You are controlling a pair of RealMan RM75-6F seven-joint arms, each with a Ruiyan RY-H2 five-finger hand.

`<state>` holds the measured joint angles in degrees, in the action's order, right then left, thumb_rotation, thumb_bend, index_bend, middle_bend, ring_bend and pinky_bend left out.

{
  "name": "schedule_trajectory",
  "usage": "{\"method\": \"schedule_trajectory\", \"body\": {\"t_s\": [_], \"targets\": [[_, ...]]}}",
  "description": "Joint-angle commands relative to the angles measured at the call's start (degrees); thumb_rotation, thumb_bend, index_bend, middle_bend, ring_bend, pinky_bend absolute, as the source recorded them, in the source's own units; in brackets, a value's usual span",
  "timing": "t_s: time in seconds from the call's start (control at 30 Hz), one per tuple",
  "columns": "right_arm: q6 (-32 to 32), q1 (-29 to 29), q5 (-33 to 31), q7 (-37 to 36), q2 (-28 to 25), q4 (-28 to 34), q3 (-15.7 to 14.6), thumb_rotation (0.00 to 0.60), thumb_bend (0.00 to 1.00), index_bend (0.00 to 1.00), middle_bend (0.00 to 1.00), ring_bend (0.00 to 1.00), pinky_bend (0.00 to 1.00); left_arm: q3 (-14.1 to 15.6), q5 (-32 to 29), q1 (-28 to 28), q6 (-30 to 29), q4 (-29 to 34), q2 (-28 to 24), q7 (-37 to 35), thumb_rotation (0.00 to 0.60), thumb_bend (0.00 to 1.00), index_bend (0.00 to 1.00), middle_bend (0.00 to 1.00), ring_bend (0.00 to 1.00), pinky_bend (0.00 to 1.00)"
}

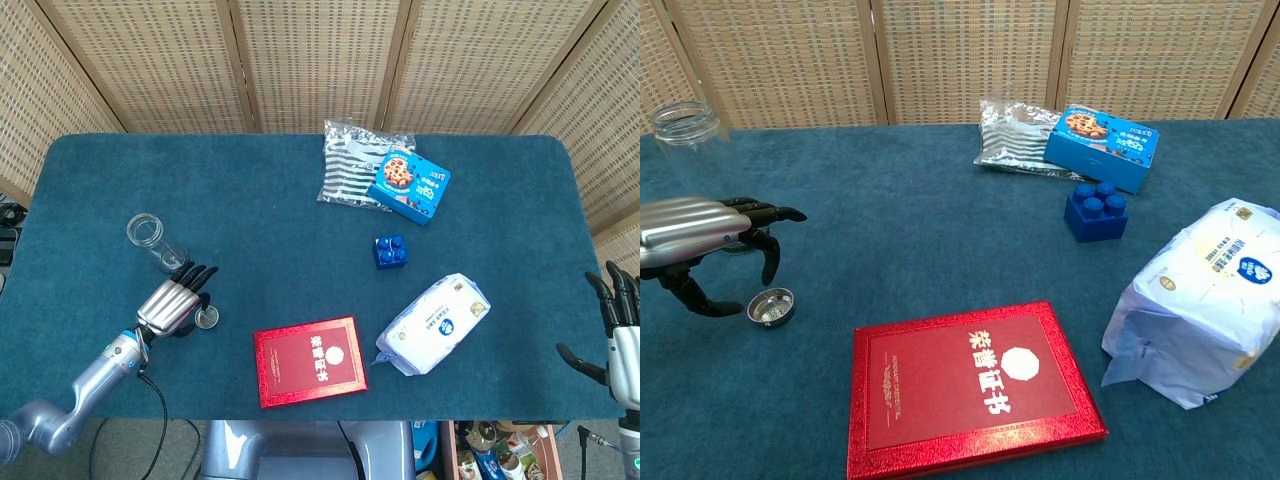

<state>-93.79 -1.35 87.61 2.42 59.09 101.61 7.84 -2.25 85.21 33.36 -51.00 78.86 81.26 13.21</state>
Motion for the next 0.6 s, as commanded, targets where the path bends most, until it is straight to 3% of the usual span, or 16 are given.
{"method": "schedule_trajectory", "body": {"t_s": [0.03, 0.6], "targets": [[0.1, 0.0, -0.1, 0.0, 0.0, -0.1, 0.0, 0.6, 0.0, 0.14, 0.0, 0.0, 0.0, 0.3, -0.1, 0.5, 0.2, -0.9, 0.8, -0.2, 0.6, 0.31, 0.48, 0.0, 0.0, 0.0], [0.4, -0.1, -0.5, 0.0, 0.1, -0.3, 0.1, 0.6, 0.0, 0.14, 0.0, 0.0, 0.0, 1.3, -0.5, 1.4, -0.5, -3.1, 2.0, -1.3, 0.6, 0.37, 0.51, 0.0, 0.0, 0.0]]}}
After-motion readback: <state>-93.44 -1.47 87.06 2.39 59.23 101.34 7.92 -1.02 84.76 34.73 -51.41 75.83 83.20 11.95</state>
